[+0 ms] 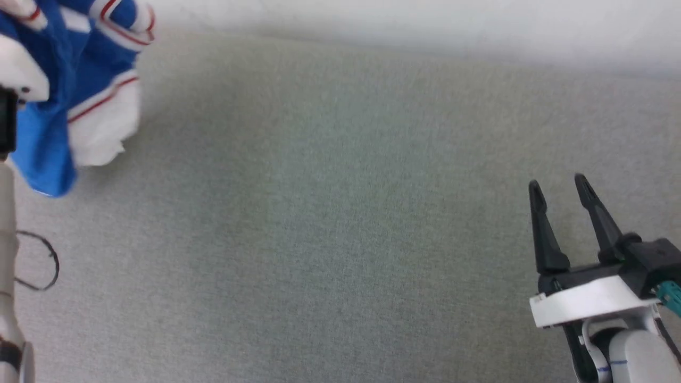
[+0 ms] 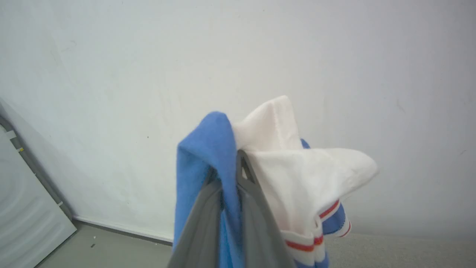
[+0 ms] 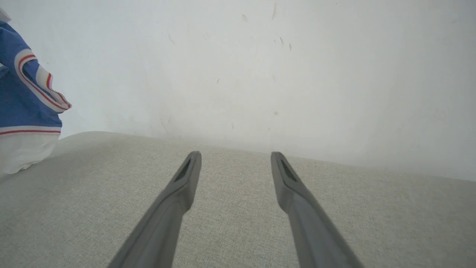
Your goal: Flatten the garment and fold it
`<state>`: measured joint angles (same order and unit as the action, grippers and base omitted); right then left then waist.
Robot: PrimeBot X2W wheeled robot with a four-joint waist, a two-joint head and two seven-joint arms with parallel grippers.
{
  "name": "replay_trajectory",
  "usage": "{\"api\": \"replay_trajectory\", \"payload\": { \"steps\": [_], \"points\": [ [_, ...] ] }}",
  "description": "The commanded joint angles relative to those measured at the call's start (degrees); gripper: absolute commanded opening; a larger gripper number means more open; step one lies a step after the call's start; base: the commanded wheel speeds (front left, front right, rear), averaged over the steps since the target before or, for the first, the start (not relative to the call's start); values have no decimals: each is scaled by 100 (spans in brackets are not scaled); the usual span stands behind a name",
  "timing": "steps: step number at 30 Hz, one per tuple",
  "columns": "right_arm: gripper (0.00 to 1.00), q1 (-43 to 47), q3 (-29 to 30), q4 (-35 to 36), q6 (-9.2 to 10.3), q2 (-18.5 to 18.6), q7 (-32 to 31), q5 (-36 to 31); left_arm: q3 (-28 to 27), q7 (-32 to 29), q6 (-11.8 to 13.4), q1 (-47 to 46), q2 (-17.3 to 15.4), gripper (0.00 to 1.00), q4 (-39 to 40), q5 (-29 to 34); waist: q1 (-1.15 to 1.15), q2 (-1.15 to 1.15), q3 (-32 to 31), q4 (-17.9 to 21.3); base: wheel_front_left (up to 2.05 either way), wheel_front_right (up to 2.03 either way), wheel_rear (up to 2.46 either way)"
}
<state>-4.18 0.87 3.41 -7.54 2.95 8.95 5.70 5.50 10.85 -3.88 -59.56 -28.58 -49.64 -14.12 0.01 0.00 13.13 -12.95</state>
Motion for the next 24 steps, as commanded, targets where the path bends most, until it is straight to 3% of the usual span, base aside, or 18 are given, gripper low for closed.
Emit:
{"api": "replay_trajectory", "payload": {
  "steps": [1,7,11,18,24],
  "points": [
    [100,103,55,-23,5,-7,46,46,74,162,-43,-155,91,0,83,55,-1,0,-502,63,0,0,0],
    [100,342,193,-65,5,-7,82,158,328,376,-166,-298,515,0,488,67,-1,0,-875,367,0,0,0],
    [100,466,262,-39,5,-7,61,191,495,398,-225,-158,975,0,840,-57,-1,0,-1028,672,0,0,0],
    [100,583,338,33,5,-7,-19,223,877,407,-294,488,1905,0,1738,-404,-1,0,-1059,1187,0,0,0],
    [100,652,366,64,5,-7,-82,213,1043,313,-260,1247,2307,0,2447,-769,-1,0,-1025,1427,0,0,0]
  ]
}}
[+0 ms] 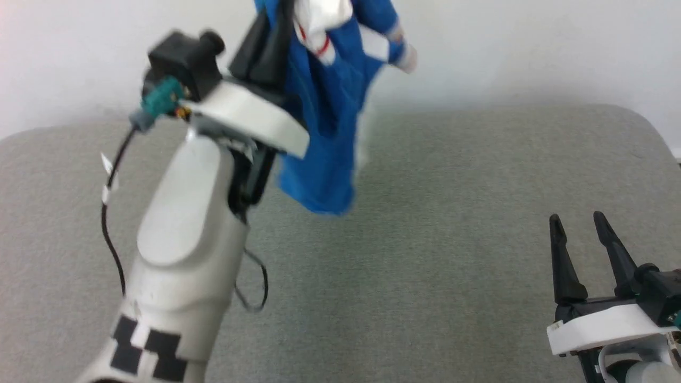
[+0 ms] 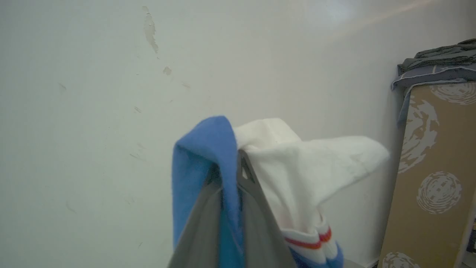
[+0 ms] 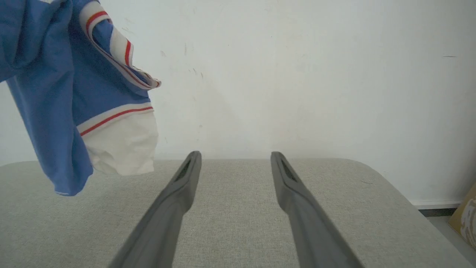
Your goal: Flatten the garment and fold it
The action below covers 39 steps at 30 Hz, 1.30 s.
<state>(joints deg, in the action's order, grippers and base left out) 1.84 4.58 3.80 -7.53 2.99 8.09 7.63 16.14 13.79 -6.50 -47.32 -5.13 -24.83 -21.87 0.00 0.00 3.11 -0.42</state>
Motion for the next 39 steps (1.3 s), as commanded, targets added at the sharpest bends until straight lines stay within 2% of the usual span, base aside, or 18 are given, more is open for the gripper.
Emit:
{"api": "replay_trajectory", "payload": {
  "steps": [1,7,13,14,15,16,22,27,39],
  "points": [
    [100,61,-15,37,4,-12,-8,22,8,-21,24,228,2,0,79,-68,0,0,-8,218,0,0,0],
    [100,82,-61,78,4,-12,-33,25,286,-303,287,1976,98,0,289,-322,0,0,97,376,0,0,0],
    [100,72,-163,38,4,-12,-7,69,360,-236,628,3352,-61,0,43,-268,0,0,146,322,0,0,0],
    [100,78,-170,26,4,-12,-3,73,392,-199,651,3485,-76,12,47,-233,0,0,141,297,0,0,0],
    [100,85,-189,11,4,-12,-4,71,416,-157,666,3591,-100,48,52,-197,0,0,128,273,0,0,0],
    [100,86,-213,1,4,-12,-6,62,416,-115,677,3676,-104,100,75,-193,0,0,116,256,0,0,0],
    [100,142,-280,-25,4,-12,-14,-5,252,95,823,3902,-68,100,706,-66,0,0,-29,110,0,0,0],
    [100,213,-349,-2,4,-12,-54,-66,-123,117,902,4045,-105,100,1396,83,0,0,-112,50,0,0,0],
    [100,426,-414,25,4,-12,-92,-45,-1200,120,1121,4744,-607,100,2098,188,0,0,-246,40,0,0,0]
  ]
}}
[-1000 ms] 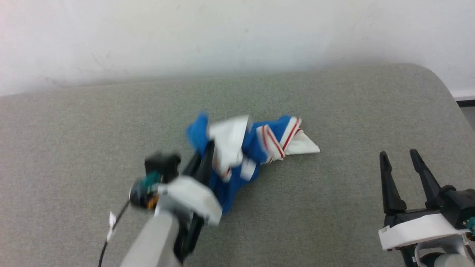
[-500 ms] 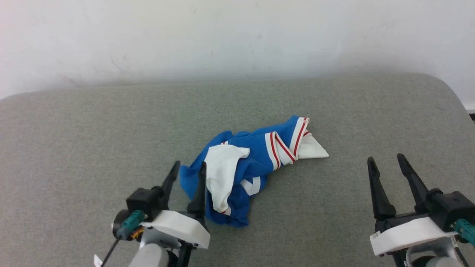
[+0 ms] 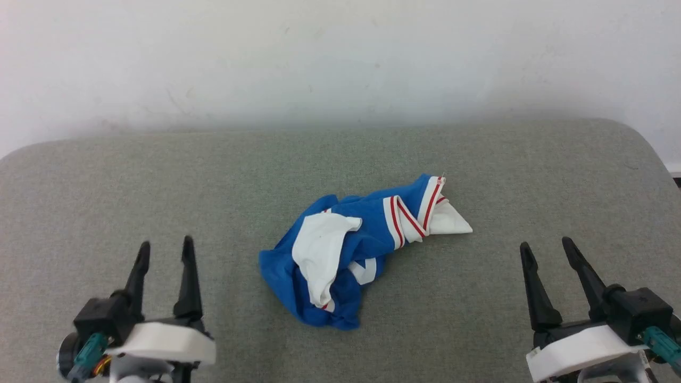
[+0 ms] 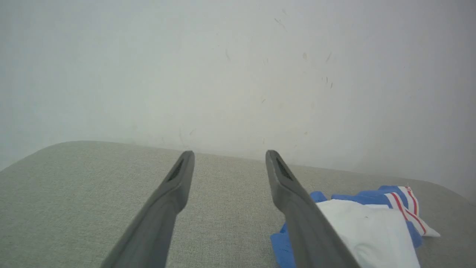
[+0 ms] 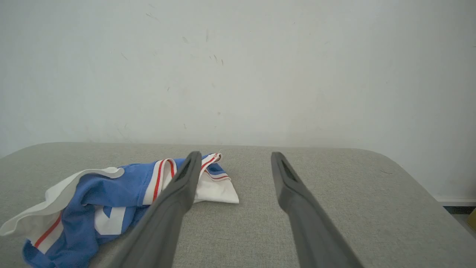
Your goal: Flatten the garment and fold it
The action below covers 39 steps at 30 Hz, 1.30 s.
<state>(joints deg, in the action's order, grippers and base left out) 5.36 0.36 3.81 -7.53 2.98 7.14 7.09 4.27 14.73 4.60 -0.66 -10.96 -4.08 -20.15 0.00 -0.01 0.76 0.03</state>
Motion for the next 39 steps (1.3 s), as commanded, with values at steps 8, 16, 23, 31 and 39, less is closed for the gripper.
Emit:
{"api": "replay_trajectory", "payload": {
  "steps": [8,16,23,31,39],
  "points": [
    [100,157,-7,77,4,-11,-61,1,-116,-141,-45,454,-258,100,123,-68,0,1,-58,57,0,0,0],
    [100,155,-33,115,4,-11,-112,2,385,-858,-383,317,-211,100,405,-248,0,1,-37,187,0,0,0],
    [100,98,-100,112,4,-11,-116,21,1109,-1718,-695,-173,-95,100,298,-213,0,1,73,363,0,0,0],
    [100,32,-126,25,4,-11,-58,74,1609,-2860,-784,-484,-181,100,-203,-131,0,1,169,573,0,0,0],
    [100,34,-154,-81,4,-11,-22,216,1519,-2828,-582,-585,-370,0,-122,66,0,1,231,603,0,0,0]
  ]
}}
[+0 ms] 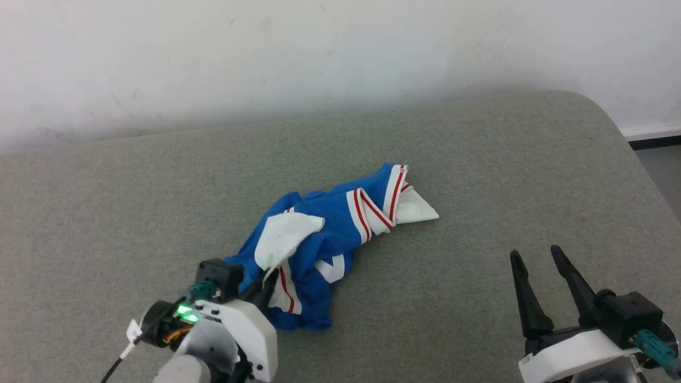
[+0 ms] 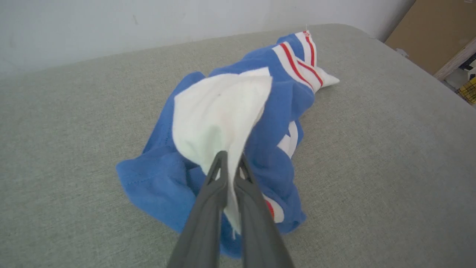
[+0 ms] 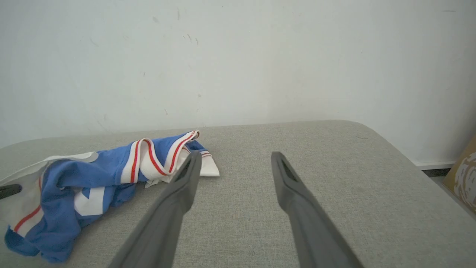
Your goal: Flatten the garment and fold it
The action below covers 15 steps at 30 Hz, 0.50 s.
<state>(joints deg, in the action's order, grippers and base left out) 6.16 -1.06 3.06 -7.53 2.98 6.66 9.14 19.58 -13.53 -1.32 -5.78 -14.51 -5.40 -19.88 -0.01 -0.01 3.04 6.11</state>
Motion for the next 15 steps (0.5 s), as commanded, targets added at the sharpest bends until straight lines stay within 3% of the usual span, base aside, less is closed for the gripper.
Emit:
{"api": "replay_trajectory", "payload": {
  "steps": [1,6,15],
  "points": [
    [100,-48,-5,-15,4,-11,38,19,-46,46,40,-82,-37,0,52,54,1,1,15,-23,0,0,0],
    [100,-66,2,-47,4,-11,48,6,-406,592,304,-71,-113,0,479,95,1,1,53,-155,0,0,0],
    [100,-61,72,-97,4,-11,49,-3,-1761,1018,1312,1314,-110,0,1000,-452,1,1,91,-413,0,0,0]
  ]
}}
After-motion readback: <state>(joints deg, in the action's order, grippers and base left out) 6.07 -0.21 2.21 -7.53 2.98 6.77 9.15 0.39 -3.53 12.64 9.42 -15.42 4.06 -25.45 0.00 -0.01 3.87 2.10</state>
